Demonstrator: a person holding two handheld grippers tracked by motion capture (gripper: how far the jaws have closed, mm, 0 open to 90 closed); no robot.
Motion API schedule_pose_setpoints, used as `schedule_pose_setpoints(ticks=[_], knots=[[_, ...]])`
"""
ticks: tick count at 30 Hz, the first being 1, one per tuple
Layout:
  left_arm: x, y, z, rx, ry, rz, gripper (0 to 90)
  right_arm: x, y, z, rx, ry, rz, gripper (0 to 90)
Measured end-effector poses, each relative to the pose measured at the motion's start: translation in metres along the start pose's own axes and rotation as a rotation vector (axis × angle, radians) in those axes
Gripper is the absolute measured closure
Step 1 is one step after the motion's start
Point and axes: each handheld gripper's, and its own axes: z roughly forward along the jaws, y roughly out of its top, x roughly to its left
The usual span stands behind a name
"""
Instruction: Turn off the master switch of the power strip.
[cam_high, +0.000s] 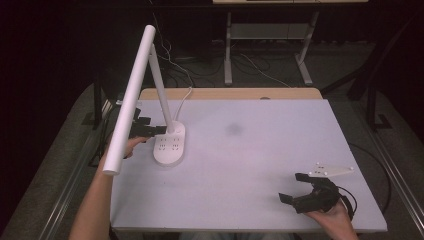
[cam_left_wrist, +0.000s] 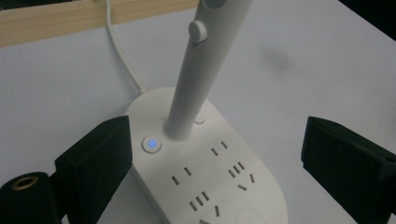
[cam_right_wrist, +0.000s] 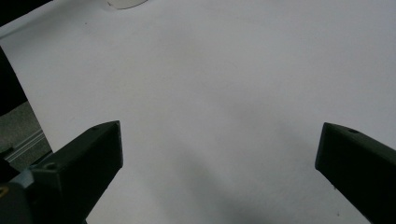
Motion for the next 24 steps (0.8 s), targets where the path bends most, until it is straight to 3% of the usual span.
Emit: schedule_pose_setpoints(ticks=[13, 22, 24], knots=[[0.018, -0.004, 0.005, -0.027, 0.009, -0.061, 17.4, 0.000, 0.000, 0.000, -0.001, -0.009, -0.002, 0.1], [0.028, -0.006, 0.006, -0.035, -0.002, -0.106, 31.0, 0.000, -0.001, -0.001, -0.005, -0.014, 0.002, 0.1], [0.030, -0.007, 0.007, -0.046, 0.007, -0.123, 38.4, 0.000, -0.001, -0.001, -0.005, -0.014, 0.001, 0.1]])
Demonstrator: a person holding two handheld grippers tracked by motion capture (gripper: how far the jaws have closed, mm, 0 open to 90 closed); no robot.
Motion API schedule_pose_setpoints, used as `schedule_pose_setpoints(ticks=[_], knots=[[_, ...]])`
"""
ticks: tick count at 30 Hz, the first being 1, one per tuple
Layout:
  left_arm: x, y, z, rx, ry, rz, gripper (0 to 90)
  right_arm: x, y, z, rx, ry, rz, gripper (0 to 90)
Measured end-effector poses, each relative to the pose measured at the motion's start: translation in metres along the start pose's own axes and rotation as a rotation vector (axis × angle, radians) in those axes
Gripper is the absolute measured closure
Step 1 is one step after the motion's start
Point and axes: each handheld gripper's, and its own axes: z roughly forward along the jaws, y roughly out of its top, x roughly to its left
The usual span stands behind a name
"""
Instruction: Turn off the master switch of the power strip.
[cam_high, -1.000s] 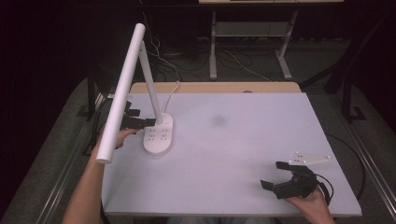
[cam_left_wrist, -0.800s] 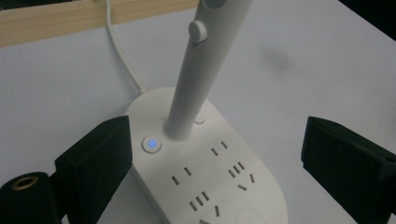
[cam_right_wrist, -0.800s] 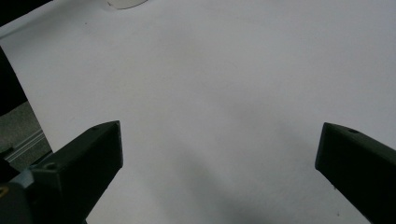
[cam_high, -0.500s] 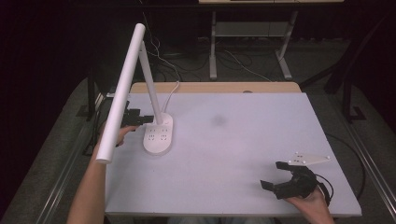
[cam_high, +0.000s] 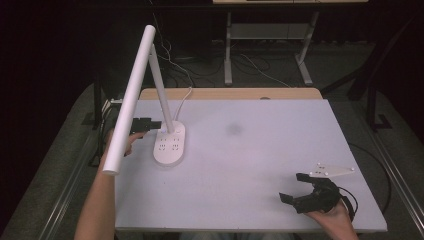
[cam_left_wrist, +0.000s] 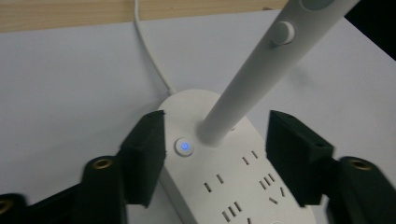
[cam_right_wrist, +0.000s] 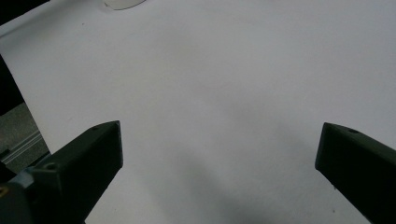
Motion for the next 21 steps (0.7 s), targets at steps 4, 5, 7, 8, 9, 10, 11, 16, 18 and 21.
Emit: schedule_pose_setpoints(ticks=[4, 5, 7, 8, 9, 10, 11, 16, 18, 21], knots=[[0.005, 0.000, 0.000, 0.002, -0.014, -0.006, 54.8, -0.001, 0.000, -0.001, -0.006, -0.006, 0.000, 0.1], [0.006, 0.000, 0.000, 0.001, -0.013, -0.013, 54.8, -0.001, 0.000, -0.001, -0.006, -0.006, 0.000, 0.1], [0.007, 0.000, 0.000, -0.007, -0.016, -0.012, 59.6, -0.001, 0.000, -0.001, -0.003, -0.004, 0.000, 0.1], [0.007, 0.000, 0.001, -0.010, -0.019, -0.010, 61.8, -0.001, 0.000, -0.001, -0.004, -0.003, -0.001, 0.1], [0.008, 0.000, 0.001, -0.011, -0.015, -0.012, 63.8, 0.000, 0.000, -0.001, -0.002, -0.002, 0.000, 0.1], [0.008, 0.000, 0.001, -0.015, -0.013, -0.015, 66.2, 0.000, 0.000, 0.000, -0.003, -0.004, -0.004, 0.1], [0.008, 0.000, 0.002, -0.017, -0.015, -0.020, 68.3, 0.000, 0.000, 0.000, -0.002, -0.003, -0.002, 0.1], [0.009, -0.001, 0.007, -0.004, 0.017, -0.025, 81.9, 0.000, 0.000, 0.000, -0.002, -0.003, -0.001, 0.1], [0.009, -0.001, 0.009, 0.000, 0.017, -0.028, 86.4, 0.000, 0.000, 0.000, 0.001, 0.000, 0.004, 0.1], [0.008, -0.001, 0.013, 0.012, 0.015, -0.025, 89.5, -0.001, 0.000, 0.000, 0.000, -0.001, 0.000, 0.1]])
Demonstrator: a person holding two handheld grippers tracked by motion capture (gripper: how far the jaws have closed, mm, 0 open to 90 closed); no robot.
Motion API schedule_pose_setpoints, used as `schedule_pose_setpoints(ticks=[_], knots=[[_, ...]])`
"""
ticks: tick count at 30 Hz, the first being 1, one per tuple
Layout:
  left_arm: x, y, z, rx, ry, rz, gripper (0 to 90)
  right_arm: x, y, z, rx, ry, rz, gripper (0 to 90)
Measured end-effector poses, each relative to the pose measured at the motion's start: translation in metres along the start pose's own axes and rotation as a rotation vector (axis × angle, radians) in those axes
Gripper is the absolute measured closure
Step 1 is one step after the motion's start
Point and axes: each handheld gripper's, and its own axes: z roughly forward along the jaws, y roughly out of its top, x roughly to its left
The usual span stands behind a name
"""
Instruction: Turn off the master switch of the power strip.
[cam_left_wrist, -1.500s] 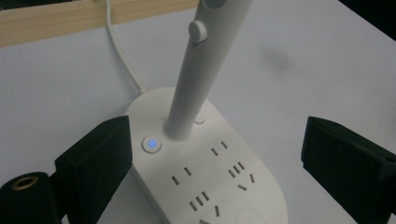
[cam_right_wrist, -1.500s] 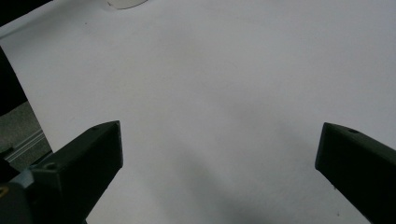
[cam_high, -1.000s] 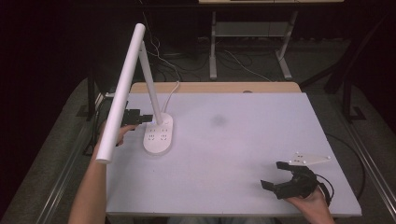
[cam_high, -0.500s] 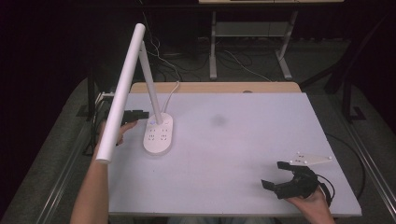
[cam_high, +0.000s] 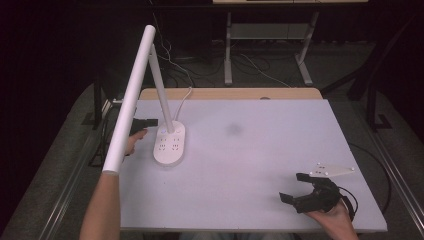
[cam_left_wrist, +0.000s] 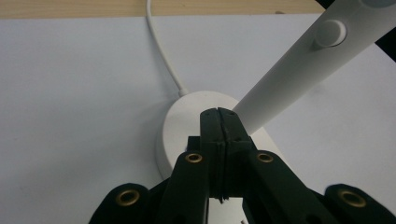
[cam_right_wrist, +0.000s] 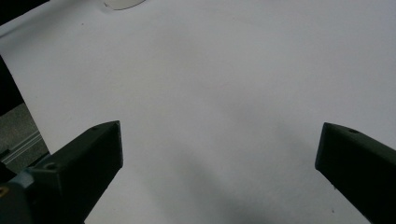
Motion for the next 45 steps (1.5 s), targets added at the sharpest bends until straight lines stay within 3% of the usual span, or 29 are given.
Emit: schedule_pose_setpoints(ticks=[16, 21, 37, 45], knots=[[-0.002, -0.003, 0.019, 0.027, 0.005, 0.003, 89.8, -0.001, 0.000, -0.001, -0.002, -0.001, -0.002, 0.1], [-0.001, -0.004, 0.023, 0.038, 0.033, 0.005, 89.8, -0.001, 0.000, -0.001, -0.002, -0.002, -0.001, 0.1], [0.001, -0.010, 0.035, 0.078, 0.057, -0.008, 89.8, -0.001, -0.001, -0.001, -0.002, -0.007, 0.003, 0.1], [0.000, -0.012, 0.036, 0.060, 0.054, -0.015, 89.7, -0.002, -0.001, -0.001, -0.003, -0.010, 0.004, 0.1]])
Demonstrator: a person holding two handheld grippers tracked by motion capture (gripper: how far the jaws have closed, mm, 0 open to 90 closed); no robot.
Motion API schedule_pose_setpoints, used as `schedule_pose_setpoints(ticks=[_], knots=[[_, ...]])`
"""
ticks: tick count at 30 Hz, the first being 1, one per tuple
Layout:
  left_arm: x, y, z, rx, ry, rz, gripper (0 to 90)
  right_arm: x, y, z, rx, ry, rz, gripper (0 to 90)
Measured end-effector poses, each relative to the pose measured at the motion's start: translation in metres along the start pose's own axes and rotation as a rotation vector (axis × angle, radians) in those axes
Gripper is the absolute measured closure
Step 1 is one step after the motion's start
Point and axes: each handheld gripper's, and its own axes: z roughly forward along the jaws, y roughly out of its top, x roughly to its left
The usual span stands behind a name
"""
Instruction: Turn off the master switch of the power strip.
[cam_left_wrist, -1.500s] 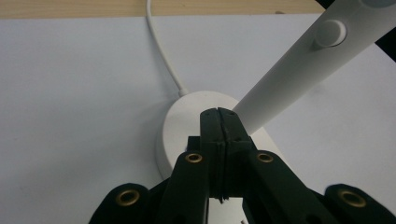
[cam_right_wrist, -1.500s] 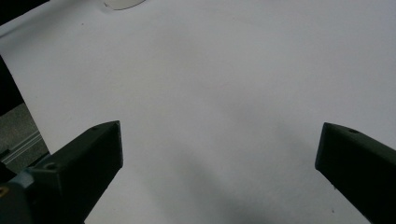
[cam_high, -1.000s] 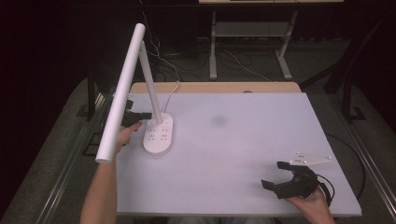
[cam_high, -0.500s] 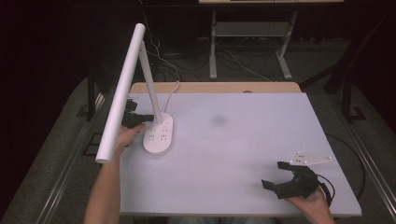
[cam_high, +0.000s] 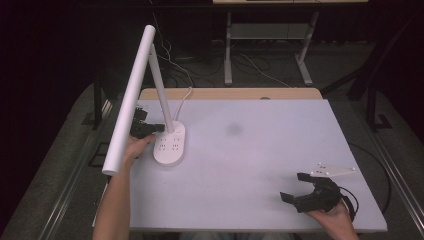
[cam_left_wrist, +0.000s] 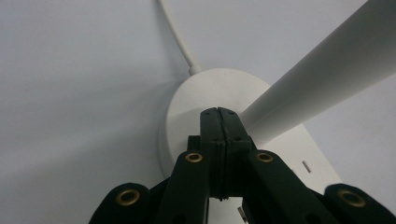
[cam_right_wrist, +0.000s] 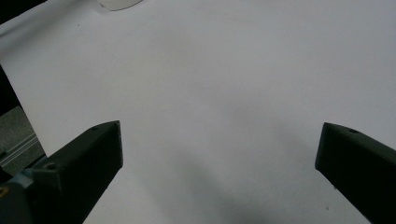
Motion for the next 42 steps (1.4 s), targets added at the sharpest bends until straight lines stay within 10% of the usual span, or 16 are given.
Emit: schedule_pose_setpoints(ticks=[42], knots=[[-0.008, 0.002, 0.001, 0.042, 0.079, -0.031, 90.0, 0.004, 0.001, 0.001, 0.005, 0.002, -0.013, 0.1]])
